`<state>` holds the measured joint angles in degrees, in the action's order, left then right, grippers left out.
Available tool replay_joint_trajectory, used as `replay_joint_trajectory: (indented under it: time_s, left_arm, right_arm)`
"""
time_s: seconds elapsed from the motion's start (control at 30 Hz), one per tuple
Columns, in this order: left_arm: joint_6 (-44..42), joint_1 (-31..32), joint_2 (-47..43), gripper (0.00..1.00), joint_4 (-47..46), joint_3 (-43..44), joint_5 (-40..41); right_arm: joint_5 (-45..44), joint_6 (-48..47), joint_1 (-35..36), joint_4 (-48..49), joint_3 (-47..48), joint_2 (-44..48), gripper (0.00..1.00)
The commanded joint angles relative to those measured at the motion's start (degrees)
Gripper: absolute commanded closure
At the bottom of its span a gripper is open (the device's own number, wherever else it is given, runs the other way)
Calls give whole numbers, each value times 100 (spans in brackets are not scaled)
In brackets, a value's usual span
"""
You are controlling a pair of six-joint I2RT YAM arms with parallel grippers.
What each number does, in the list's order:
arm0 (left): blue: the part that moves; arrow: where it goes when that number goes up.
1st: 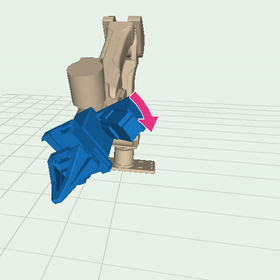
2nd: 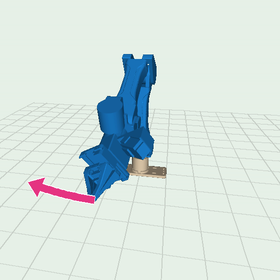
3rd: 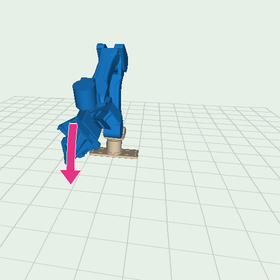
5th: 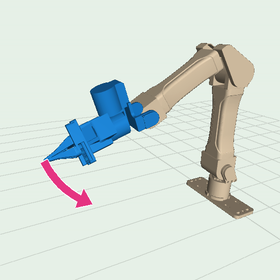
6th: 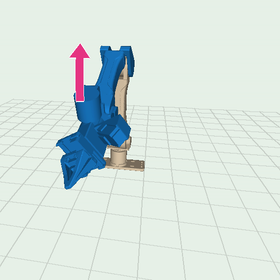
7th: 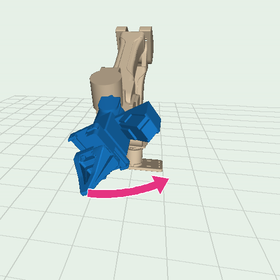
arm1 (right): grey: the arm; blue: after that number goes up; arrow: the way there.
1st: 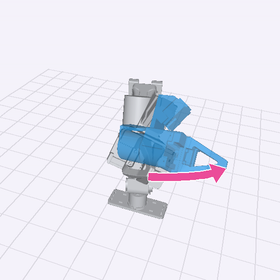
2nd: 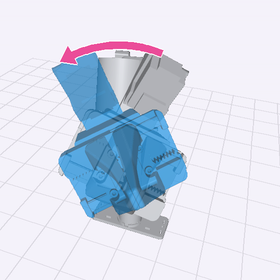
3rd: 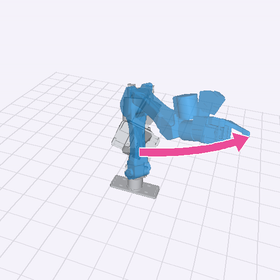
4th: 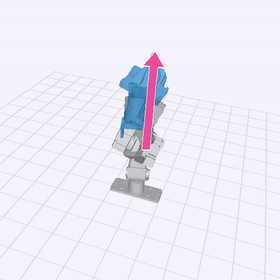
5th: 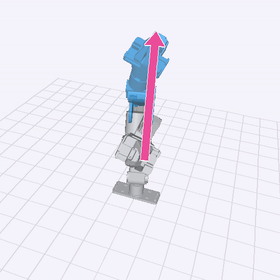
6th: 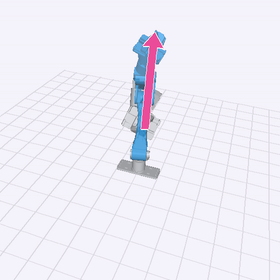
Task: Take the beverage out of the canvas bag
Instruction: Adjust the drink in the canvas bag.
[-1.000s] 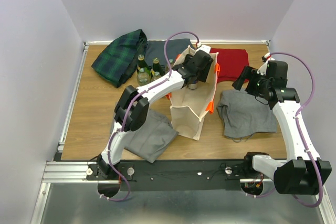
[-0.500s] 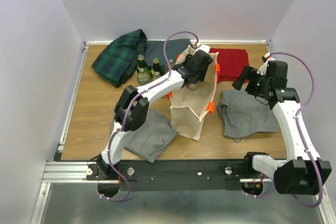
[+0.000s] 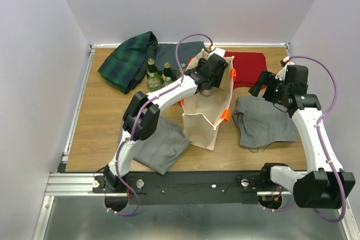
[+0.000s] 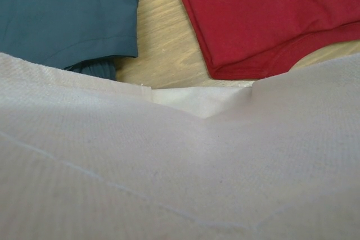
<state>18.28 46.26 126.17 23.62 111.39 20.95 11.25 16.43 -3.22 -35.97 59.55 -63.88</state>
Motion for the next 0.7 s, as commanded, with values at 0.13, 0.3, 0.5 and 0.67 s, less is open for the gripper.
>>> replay_joint_trajectory:
  time_s: [0.13, 0.3, 0.5, 0.67]
  left_arm:
    - [-27, 23, 215, 32, 257, -30, 6]
    - [-35, 23, 250, 52, 293, 58, 6]
    - [-44, 23, 250, 83, 345, 76, 6]
    - [-150, 23, 172, 100, 442, 76, -213]
  right_arm:
    - [1, -52, -38, 107, -31, -37, 0]
    - [-8, -60, -38, 107, -40, -46, 0]
    - [0, -61, -38, 107, -40, -46, 0]
    - [0, -61, -38, 107, -49, -28, 0]
